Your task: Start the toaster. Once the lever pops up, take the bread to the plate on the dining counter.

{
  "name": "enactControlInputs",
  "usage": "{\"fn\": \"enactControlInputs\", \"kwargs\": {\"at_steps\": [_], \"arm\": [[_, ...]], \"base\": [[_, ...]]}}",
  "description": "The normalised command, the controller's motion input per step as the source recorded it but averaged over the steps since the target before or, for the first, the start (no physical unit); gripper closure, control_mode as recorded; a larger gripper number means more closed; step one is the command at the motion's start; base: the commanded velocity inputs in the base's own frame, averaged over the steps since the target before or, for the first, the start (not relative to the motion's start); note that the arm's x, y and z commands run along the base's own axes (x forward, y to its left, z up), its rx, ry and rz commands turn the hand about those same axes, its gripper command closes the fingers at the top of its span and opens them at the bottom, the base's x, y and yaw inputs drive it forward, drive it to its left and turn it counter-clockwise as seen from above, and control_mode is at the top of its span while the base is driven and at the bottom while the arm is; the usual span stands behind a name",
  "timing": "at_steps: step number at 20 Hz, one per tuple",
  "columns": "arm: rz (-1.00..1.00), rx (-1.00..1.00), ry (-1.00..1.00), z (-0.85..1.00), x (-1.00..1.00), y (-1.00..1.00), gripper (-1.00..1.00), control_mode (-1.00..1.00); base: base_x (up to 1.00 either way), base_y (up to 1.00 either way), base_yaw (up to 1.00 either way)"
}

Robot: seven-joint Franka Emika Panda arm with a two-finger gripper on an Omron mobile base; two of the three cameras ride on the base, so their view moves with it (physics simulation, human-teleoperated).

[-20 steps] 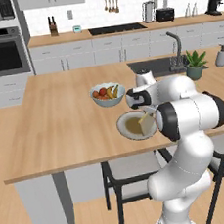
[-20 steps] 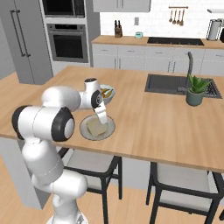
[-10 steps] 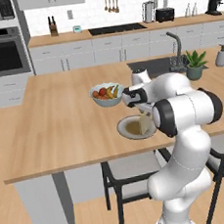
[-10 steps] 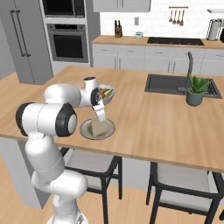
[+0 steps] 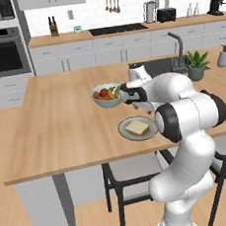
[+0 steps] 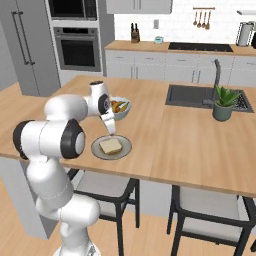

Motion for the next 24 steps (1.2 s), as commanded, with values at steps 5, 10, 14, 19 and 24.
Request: {"fn": "enactControlInputs", "kwargs": {"at_steps": [5, 10, 14, 19, 24], "arm": [[0.00, 0.00, -0.10, 0.62, -0.73, 0.29, -1.00, -1.00], [0.00, 0.00, -0.11, 0.37, -1.00, 0.45, -1.00, -1.00], [0.00, 0.00, -0.08, 0.27, -1.00, 0.51, -1.00, -1.00], [0.00, 0.00, -0.08, 0.04, -1.00, 0.48, -1.00, -1.00], [0.00, 0.00, -0.01, 0.00, -0.62, 0.15, -1.00, -1.00]], "base": [[0.00, 0.00, 0.00], [0.00, 0.00, 0.00], [0.00, 0.00, 0.00], [0.00, 0.00, 0.00], [0.00, 0.00, 0.00]]}}
